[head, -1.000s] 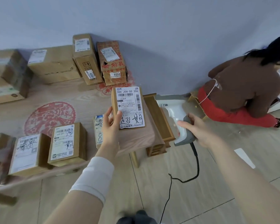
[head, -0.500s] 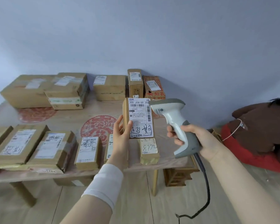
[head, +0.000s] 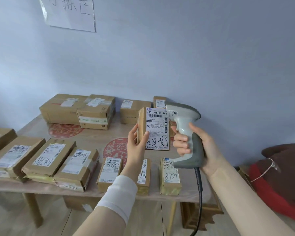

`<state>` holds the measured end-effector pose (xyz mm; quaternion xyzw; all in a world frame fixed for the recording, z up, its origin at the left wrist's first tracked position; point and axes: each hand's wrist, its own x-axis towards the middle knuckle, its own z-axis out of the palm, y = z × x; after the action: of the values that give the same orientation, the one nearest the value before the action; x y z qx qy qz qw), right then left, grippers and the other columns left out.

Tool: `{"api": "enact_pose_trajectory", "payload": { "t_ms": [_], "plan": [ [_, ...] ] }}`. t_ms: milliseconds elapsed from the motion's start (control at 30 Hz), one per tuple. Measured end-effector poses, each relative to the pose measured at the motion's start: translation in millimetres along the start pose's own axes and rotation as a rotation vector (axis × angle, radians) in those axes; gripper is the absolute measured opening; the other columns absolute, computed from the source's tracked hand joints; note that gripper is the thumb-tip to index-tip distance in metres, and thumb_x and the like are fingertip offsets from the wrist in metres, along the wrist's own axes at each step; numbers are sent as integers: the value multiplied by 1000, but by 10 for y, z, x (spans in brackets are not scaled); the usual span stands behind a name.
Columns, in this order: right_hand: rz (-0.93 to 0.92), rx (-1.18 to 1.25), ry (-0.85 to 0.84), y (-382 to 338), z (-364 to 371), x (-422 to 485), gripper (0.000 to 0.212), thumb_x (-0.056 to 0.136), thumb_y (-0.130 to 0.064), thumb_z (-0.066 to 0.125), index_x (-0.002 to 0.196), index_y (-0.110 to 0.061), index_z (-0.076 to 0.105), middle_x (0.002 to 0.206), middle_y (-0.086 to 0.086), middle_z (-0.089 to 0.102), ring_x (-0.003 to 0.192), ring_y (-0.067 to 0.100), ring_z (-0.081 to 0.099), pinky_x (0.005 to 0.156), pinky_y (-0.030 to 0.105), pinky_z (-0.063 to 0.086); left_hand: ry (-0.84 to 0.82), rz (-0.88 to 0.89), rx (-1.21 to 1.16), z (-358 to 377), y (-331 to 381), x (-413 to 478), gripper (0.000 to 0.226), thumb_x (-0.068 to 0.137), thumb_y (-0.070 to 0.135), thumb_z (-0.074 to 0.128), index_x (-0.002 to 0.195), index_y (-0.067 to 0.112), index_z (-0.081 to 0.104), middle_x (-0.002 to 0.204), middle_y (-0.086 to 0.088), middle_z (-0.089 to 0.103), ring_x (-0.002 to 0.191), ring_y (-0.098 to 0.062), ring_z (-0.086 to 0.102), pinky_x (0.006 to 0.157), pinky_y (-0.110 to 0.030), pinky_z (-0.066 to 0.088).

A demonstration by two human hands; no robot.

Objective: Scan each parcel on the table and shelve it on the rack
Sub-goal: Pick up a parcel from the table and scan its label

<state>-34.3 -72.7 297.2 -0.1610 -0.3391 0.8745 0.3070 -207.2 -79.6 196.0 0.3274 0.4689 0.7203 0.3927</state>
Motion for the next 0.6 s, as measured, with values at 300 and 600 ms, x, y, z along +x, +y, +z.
{"api": "enact_pose_trajectory", "payload": {
  "t_ms": [300, 600],
  "plan": [
    [-96, -427, 234, 2, 39, 52, 39, 71, -36, 71, 94, -9, 56, 55, 0, 50, 43, 12, 44, 37, 21, 38, 8, 44, -6, 28, 92, 23, 49, 85, 29, 65, 129, 35, 42, 120, 6, 59, 98, 5, 62, 69, -10, 50],
    [-177, -778, 326, 15, 140, 102, 45, 88, -37, 60, 47, -20, 58, 47, 1, 53, 38, 13, 47, 40, 19, 40, 9, 61, 14, 32, 127, 48, 51, 86, 27, 64, 131, 32, 41, 118, 7, 60, 98, 4, 62, 71, -10, 51]
  ]
}}
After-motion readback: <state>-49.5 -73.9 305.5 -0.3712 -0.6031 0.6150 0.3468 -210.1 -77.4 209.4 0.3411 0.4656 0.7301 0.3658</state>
